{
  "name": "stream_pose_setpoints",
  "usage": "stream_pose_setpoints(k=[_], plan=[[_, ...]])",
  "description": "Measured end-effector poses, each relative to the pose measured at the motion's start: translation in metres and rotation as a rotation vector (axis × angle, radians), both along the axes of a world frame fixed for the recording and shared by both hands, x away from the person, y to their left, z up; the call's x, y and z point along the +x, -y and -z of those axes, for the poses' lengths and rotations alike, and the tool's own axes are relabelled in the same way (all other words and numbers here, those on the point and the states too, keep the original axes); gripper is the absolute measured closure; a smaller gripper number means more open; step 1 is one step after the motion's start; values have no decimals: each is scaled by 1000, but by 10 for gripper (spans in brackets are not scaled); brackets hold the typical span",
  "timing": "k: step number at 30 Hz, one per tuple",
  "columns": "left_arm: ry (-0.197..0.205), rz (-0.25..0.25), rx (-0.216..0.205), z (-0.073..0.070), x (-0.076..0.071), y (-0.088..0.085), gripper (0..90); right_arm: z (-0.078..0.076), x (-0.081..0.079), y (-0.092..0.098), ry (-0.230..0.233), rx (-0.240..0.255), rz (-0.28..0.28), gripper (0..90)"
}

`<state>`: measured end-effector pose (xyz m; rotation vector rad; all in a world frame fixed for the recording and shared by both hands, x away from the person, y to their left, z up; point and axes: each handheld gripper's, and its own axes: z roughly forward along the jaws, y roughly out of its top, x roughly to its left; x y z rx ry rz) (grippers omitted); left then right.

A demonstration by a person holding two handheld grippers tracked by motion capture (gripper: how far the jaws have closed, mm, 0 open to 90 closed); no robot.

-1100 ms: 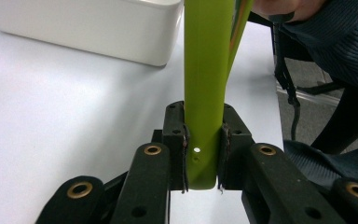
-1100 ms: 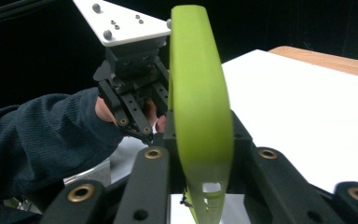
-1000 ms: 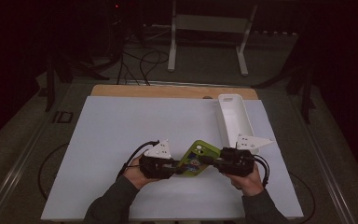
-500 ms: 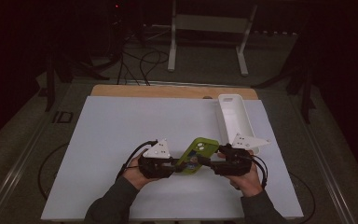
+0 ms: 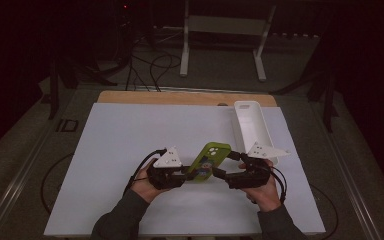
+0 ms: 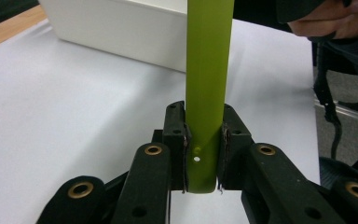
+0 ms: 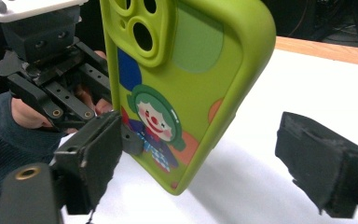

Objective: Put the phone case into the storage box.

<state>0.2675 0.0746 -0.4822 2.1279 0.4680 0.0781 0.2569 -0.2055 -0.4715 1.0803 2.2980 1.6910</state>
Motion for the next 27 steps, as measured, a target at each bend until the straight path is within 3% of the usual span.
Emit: stream_pose_setpoints(k=[5, 13, 27], plan=[[7, -29, 6, -1, 0, -1, 774, 0, 0, 0, -3, 2, 15, 124], [31, -77, 21, 0, -1, 1, 774, -1, -2, 0, 20, -13, 85, 121], [62, -144, 17, -1, -3, 5, 774, -6, -2, 1, 32, 18, 150, 102]])
